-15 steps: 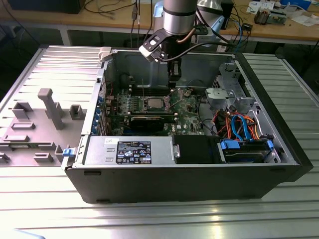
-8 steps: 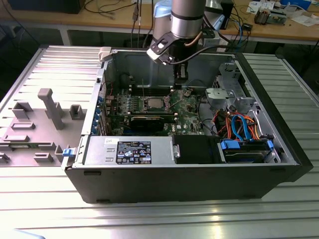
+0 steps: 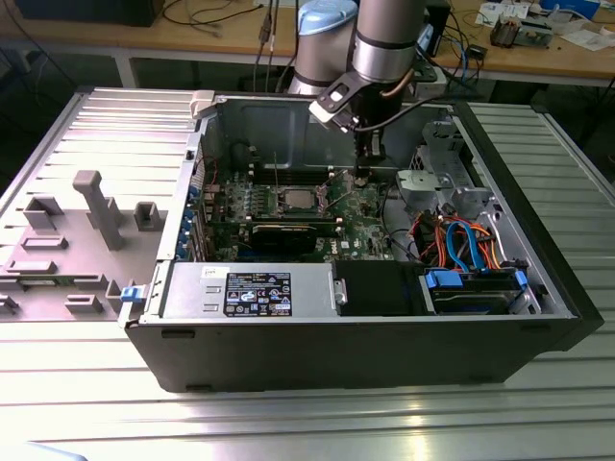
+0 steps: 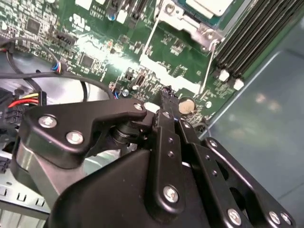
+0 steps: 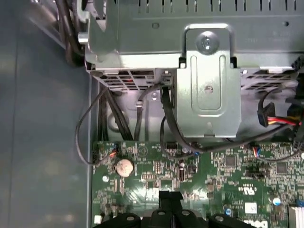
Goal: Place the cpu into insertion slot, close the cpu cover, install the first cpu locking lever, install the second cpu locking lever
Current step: 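Close the cpu cover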
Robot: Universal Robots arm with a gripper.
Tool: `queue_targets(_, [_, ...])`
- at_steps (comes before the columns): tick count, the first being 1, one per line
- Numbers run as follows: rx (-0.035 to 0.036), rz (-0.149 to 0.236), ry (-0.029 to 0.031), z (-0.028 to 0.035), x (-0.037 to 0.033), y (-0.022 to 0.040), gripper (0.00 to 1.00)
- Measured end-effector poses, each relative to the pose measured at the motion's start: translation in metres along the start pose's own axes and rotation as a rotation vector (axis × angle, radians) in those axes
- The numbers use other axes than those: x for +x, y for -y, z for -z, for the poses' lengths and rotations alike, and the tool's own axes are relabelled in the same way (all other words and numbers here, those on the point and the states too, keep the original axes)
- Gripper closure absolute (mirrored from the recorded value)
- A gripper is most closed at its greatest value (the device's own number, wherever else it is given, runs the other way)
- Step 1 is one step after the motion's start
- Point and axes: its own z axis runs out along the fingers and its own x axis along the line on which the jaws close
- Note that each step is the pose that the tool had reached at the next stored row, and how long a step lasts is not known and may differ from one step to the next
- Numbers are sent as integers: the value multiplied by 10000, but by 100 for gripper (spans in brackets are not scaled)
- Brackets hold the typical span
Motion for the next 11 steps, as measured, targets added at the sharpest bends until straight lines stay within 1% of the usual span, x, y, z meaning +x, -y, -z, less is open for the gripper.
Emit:
queue_targets(2, [0, -1, 0, -28, 1, -6, 89])
queue_targets(6, [-1, -1, -1, -84, 1, 0, 89])
queue_targets(7, [-1, 0, 1, -84, 1, 16, 89])
queue_targets(8, [0, 0, 1, -83, 1, 56, 89])
queue_targets(9, [0, -1, 0, -83, 1, 77, 89])
queue_targets(11, [0, -2, -1, -83, 1, 90, 89])
